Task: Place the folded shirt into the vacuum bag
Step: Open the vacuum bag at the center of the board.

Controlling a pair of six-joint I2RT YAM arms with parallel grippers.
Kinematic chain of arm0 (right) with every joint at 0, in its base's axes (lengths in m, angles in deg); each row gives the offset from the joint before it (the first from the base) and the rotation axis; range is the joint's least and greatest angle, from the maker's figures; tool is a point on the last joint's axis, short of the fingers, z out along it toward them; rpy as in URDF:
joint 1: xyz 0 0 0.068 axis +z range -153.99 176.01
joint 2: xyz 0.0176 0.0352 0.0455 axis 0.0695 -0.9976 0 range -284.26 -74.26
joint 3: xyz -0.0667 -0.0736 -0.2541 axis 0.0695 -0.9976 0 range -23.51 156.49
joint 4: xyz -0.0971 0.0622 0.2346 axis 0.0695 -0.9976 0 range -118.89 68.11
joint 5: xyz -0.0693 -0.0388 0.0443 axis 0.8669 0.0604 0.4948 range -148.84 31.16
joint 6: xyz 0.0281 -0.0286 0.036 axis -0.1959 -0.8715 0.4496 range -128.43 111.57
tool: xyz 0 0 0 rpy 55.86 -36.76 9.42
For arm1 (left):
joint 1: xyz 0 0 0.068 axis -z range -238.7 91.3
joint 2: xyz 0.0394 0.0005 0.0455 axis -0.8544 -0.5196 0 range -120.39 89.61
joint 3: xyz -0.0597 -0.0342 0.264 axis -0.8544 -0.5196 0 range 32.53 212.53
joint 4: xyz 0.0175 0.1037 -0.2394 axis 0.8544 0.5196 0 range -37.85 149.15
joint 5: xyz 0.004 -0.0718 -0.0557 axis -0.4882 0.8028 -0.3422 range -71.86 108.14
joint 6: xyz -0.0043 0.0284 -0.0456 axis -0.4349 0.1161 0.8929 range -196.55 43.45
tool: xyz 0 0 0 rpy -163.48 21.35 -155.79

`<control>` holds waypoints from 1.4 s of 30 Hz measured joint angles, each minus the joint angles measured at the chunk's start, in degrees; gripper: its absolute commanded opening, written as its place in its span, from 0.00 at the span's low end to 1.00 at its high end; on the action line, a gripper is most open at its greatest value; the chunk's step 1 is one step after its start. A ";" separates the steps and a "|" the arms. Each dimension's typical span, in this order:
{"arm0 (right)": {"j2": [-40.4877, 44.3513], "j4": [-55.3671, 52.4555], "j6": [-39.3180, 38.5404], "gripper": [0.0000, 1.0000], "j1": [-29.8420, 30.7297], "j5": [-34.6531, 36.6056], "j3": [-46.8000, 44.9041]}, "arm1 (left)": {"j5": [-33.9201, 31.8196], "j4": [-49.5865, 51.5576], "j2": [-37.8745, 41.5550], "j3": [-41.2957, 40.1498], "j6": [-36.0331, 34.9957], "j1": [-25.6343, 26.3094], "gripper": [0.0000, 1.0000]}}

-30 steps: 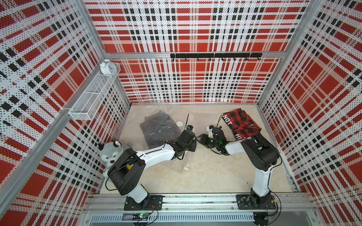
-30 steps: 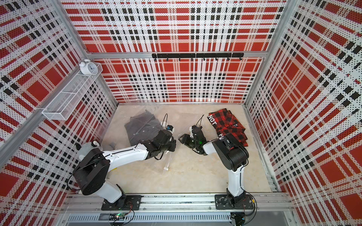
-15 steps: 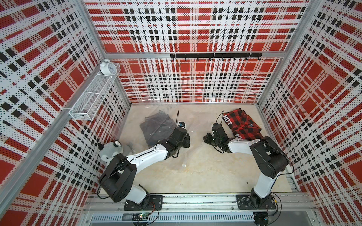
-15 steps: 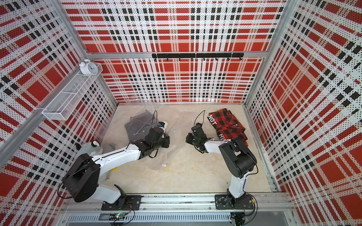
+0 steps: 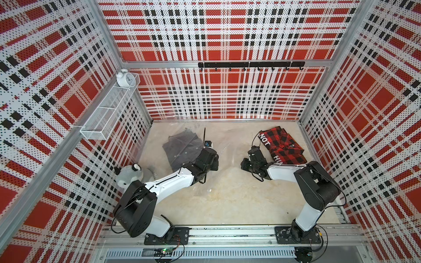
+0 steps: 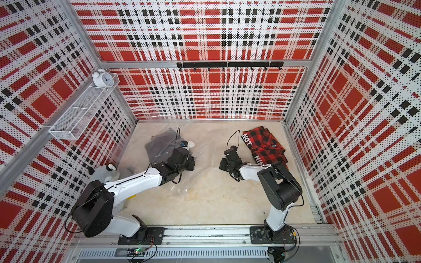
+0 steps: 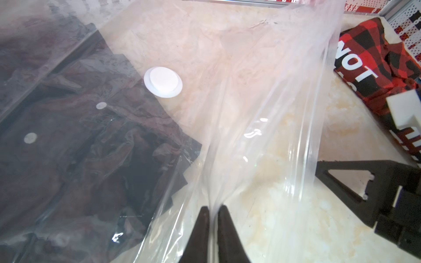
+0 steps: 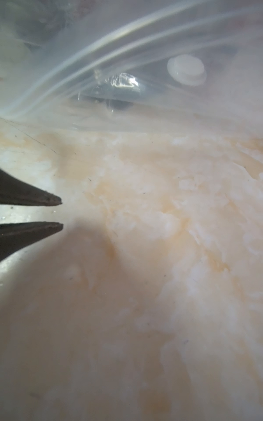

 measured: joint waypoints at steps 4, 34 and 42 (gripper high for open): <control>0.83 2.16 0.04 0.19 0.00 -2.69 -0.48 | -0.85 0.33 -0.20 1.05 0.04 1.66 0.43; 8.20 3.37 0.24 0.47 -4.63 -5.62 -8.22 | -15.78 9.22 -27.10 17.68 -3.13 17.97 0.87; 8.15 4.87 0.48 0.52 -5.05 -7.10 -9.16 | -11.85 8.66 -28.28 17.59 -4.22 15.39 0.59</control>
